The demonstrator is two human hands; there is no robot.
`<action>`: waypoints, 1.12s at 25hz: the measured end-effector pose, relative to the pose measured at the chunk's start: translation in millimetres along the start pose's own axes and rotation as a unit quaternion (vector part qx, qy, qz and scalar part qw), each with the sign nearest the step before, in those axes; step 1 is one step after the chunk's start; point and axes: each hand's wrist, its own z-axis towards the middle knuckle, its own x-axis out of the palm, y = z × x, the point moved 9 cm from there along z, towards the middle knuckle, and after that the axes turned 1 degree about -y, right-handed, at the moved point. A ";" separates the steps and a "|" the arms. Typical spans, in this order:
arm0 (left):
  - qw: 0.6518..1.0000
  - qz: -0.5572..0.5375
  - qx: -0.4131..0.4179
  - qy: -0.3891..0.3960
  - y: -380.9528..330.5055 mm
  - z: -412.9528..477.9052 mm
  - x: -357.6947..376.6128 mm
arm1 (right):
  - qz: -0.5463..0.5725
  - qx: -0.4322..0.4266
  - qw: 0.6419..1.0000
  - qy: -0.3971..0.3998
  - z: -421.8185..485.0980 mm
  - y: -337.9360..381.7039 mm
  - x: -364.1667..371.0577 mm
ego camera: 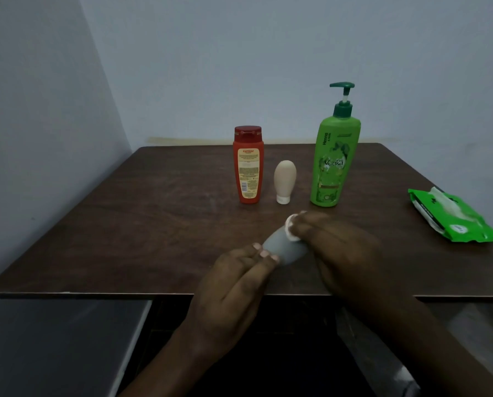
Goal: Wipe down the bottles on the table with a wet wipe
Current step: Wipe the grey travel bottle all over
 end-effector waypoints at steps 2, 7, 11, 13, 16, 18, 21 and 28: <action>1.000 -0.004 0.014 0.009 -3.6 -3.9 0.9 | 0.008 -0.065 0.997 0.029 -2.3 34.0 2.2; 0.999 0.020 0.046 0.014 -15.7 -2.4 4.2 | 0.069 0.025 0.991 0.114 30.3 -8.2 3.1; 0.996 0.002 0.079 0.040 -27.8 -6.6 11.8 | 0.111 -0.021 0.950 0.290 33.7 18.1 35.4; 0.996 0.002 0.078 0.048 -27.8 -8.3 12.9 | 0.140 0.016 0.923 0.359 36.2 -1.8 38.7; 0.996 0.007 0.080 0.049 -32.8 -9.0 13.5 | 0.240 0.072 0.884 0.395 32.9 -23.3 30.6; 0.995 0.010 0.085 0.043 -36.3 -7.9 14.2 | 0.304 0.069 0.858 0.408 32.5 -15.9 32.9; 0.997 -0.010 0.062 0.041 -31.1 -8.8 16.8 | 0.331 0.060 0.834 0.438 34.8 -11.5 41.5; 1.000 -0.013 -0.023 0.010 -7.5 -1.9 5.9 | 0.438 0.176 0.837 0.276 22.8 -60.4 19.9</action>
